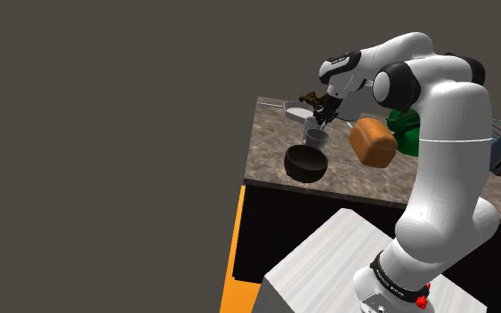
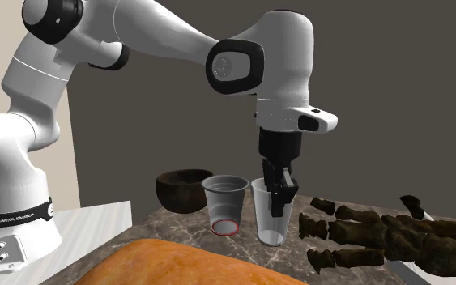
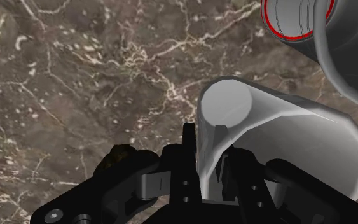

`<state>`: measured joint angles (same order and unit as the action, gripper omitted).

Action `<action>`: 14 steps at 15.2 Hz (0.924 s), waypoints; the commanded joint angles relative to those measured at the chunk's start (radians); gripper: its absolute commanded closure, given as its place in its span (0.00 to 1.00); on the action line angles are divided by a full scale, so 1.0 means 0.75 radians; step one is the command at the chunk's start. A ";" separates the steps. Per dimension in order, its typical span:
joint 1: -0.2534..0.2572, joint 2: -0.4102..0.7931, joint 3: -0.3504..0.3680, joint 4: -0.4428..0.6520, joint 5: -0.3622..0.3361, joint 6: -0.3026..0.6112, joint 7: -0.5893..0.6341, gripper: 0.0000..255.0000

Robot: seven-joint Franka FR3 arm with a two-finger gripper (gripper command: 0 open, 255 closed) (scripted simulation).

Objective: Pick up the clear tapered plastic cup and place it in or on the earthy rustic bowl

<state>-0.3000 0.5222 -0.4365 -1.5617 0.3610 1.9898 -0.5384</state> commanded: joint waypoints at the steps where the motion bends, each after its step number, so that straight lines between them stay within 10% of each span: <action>1: 0.000 0.000 0.000 0.000 0.000 0.000 0.000 1.00; 14: 0.001 -0.055 -0.018 0.100 -0.035 -0.146 0.036 1.00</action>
<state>-0.2972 0.4840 -0.4481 -1.4995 0.3369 1.8952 -0.5126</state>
